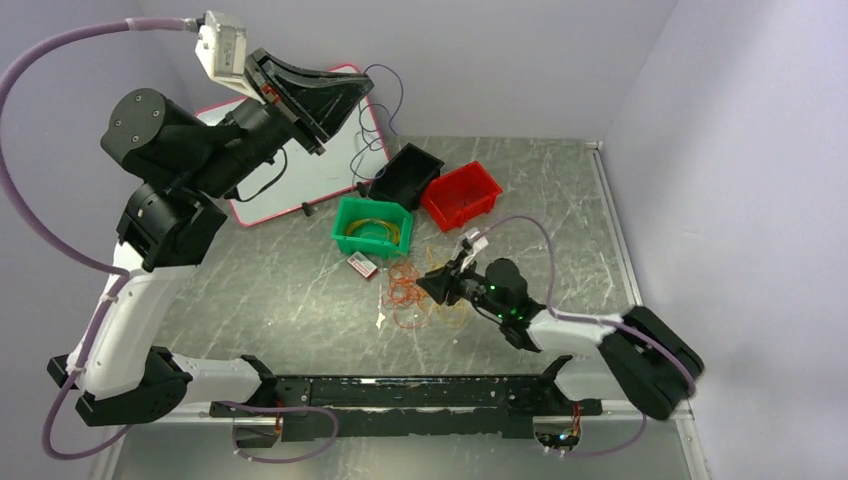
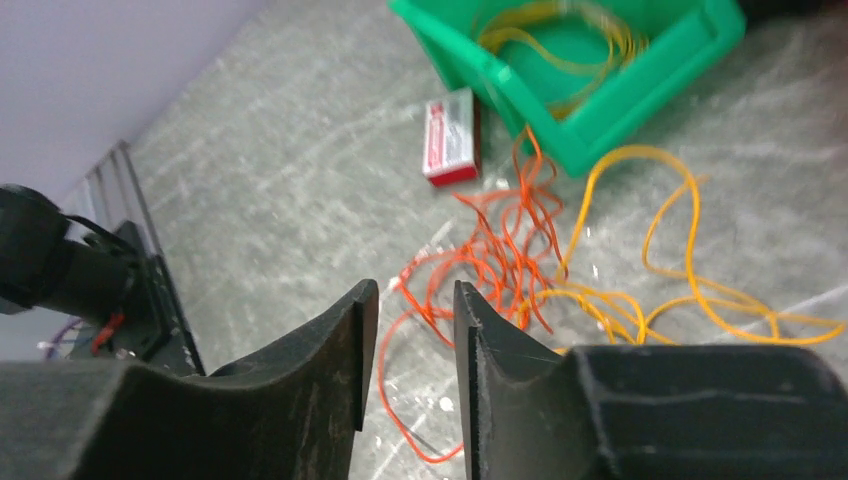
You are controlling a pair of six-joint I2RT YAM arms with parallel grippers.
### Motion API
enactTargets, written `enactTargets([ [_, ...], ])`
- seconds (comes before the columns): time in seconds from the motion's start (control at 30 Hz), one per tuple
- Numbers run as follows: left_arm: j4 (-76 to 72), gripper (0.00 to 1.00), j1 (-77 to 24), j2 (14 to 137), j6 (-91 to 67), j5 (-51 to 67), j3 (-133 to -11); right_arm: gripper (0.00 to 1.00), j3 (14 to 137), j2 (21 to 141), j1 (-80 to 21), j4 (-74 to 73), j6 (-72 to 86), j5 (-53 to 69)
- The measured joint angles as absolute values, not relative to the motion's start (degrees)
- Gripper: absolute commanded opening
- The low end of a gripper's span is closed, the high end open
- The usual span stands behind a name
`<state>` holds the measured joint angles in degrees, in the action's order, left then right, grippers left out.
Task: Untangle the cables
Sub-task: Untie the cable.
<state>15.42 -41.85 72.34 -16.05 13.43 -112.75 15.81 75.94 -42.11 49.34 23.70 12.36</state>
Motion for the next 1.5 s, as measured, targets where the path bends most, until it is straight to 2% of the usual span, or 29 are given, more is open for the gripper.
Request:
enactTargets([
  [0.27, 16.0, 0.07, -41.8, 72.4, -16.1, 13.3, -107.3, 0.50, 18.0, 50.0, -42.1, 35.6, 18.2, 12.4],
  [0.5, 16.2, 0.07, -41.8, 71.8, -16.1, 14.1, -101.7, 0.52, 27.3, 39.8, -42.1, 26.4, 10.7, 13.6],
  [0.63, 16.0, 0.07, -41.8, 70.8, -16.1, 15.2, -98.5, 0.54, 34.4, 39.8, -42.1, 24.1, 8.2, 16.3],
  [0.77, 15.0, 0.07, -41.8, 69.5, -16.1, 16.8, -94.8, 0.60, 38.6, 40.6, -42.1, 23.9, 7.5, 18.3],
  [1.13, 11.2, 0.07, -41.8, 68.6, -16.8, 20.9, -89.5, 0.64, 42.0, 49.3, -42.1, 31.0, 10.3, 22.3],
  [1.5, 9.3, 0.07, -41.8, 67.4, -17.0, 22.8, -88.1, 0.65, 42.4, 56.8, -42.1, 40.2, 20.4, 22.1],
])
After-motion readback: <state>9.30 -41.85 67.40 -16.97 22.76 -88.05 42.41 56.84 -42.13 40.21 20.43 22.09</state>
